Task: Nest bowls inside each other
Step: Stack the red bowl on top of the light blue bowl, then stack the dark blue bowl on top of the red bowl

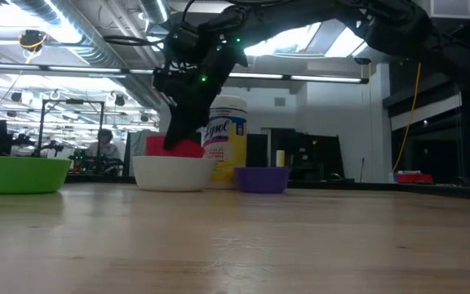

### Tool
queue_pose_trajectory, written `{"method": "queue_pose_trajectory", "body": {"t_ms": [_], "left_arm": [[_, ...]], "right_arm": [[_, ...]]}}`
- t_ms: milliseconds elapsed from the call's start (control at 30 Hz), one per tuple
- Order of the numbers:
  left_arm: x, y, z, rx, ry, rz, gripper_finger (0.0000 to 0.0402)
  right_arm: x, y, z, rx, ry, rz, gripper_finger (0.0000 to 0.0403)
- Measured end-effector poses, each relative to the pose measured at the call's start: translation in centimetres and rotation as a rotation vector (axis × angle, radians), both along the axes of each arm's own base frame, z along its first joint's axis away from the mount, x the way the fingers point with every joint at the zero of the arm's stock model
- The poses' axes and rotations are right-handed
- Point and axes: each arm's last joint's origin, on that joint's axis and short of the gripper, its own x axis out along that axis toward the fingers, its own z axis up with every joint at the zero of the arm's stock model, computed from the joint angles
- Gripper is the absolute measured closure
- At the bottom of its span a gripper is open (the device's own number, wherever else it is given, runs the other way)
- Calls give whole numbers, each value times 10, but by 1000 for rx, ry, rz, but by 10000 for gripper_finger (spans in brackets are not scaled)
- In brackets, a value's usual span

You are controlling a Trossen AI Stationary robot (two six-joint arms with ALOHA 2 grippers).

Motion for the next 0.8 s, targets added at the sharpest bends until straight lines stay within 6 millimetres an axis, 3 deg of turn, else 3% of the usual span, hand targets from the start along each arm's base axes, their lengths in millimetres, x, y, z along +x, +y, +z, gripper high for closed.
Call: {"method": "queue_pose_trajectory", "body": {"t_ms": [233, 567, 800], "left_arm": [[0, 0, 0, 1, 2, -2, 382], [0, 0, 0, 1, 2, -2, 382], [1, 0, 0, -1, 5, -3, 382]], "right_arm": [[0, 6, 0, 43, -1, 42, 390], [-3, -4, -2, -7, 36, -36, 248], [-5, -9, -7, 5, 61, -75, 225]]}}
